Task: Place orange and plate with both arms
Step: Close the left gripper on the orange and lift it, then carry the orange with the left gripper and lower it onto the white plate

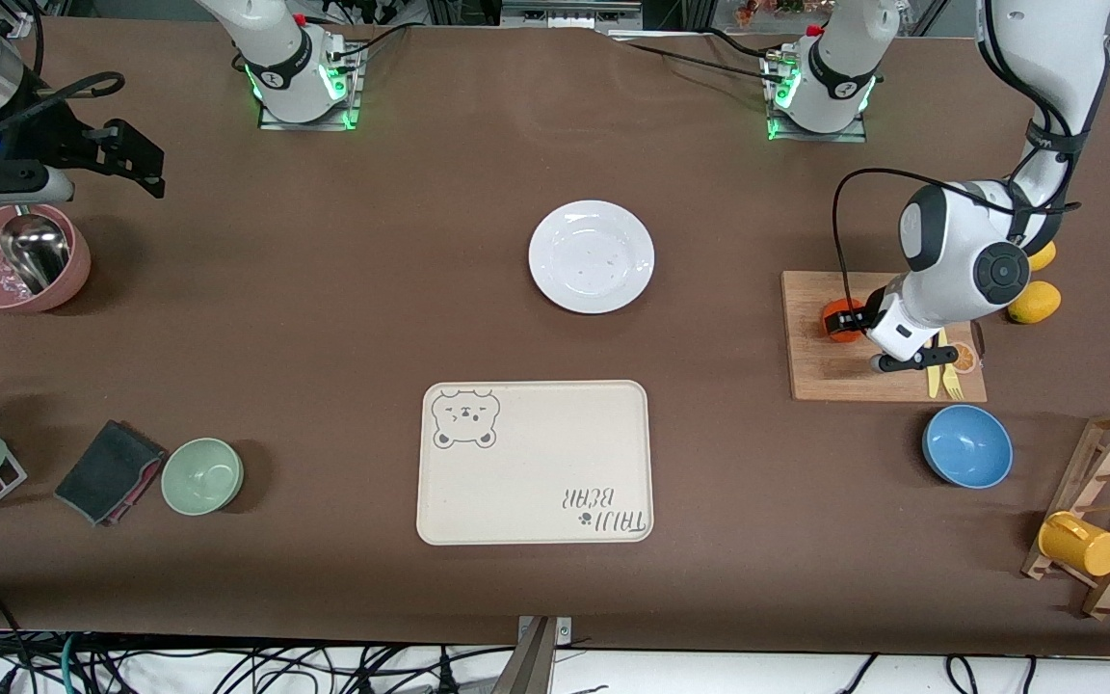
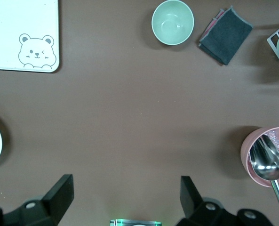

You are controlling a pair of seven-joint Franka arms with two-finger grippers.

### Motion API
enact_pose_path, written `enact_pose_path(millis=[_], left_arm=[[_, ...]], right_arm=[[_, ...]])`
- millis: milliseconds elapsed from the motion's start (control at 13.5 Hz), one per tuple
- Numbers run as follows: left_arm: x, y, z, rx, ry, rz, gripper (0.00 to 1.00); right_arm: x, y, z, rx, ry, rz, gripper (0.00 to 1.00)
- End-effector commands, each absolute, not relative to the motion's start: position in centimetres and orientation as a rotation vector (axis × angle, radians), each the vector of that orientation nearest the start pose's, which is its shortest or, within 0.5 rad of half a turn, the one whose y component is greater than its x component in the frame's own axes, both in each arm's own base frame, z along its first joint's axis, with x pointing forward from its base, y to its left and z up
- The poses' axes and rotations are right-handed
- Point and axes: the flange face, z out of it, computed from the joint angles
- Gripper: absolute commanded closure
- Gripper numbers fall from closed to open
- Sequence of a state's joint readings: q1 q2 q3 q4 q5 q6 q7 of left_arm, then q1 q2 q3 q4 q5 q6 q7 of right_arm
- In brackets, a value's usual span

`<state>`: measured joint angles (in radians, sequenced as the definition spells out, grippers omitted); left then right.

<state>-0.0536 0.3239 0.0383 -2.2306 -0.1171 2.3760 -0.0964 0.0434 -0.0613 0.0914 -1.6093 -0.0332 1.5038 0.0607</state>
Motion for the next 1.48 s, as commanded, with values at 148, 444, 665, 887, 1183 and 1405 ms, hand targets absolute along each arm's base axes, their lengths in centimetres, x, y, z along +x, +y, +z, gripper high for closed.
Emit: enact_pose_path(millis=[148,444,665,887,1183,1405], left_arm=[[53.6,-4.7,25.6,-3.218,-0.186,0.164,1.0],[53.9,-12.7,28.2,-3.267,-0.084,0.1,1.0],[53.0,-19.2,28.9,-3.345,-0.107,0.124,1.0],[50.9,-26.9,29.7,-3.386,-0.244,0.179,1.0],[48.4,-36.5,27.9,-3.385,-0.181,0.26,1.0],[45.3,-41.9,25.0,-3.335,-0.275,0.341,1.0]], right_arm=[[52.2,4.4,64.2,-3.182,-0.043,0.061,0.0],[52.3,4.7,64.0,-3.177,-0.067,0.072,0.0],[51.9,4.2,63.8,-3.175,-0.047,0.123,0.0],[52.2,4.5,63.8,-3.172,-0.038,0.101,0.0],[52.5,4.2,63.6,-3.171,-0.034,0.087,0.0],[52.6,4.0,63.5,-3.174,-0.026,0.089,0.0]])
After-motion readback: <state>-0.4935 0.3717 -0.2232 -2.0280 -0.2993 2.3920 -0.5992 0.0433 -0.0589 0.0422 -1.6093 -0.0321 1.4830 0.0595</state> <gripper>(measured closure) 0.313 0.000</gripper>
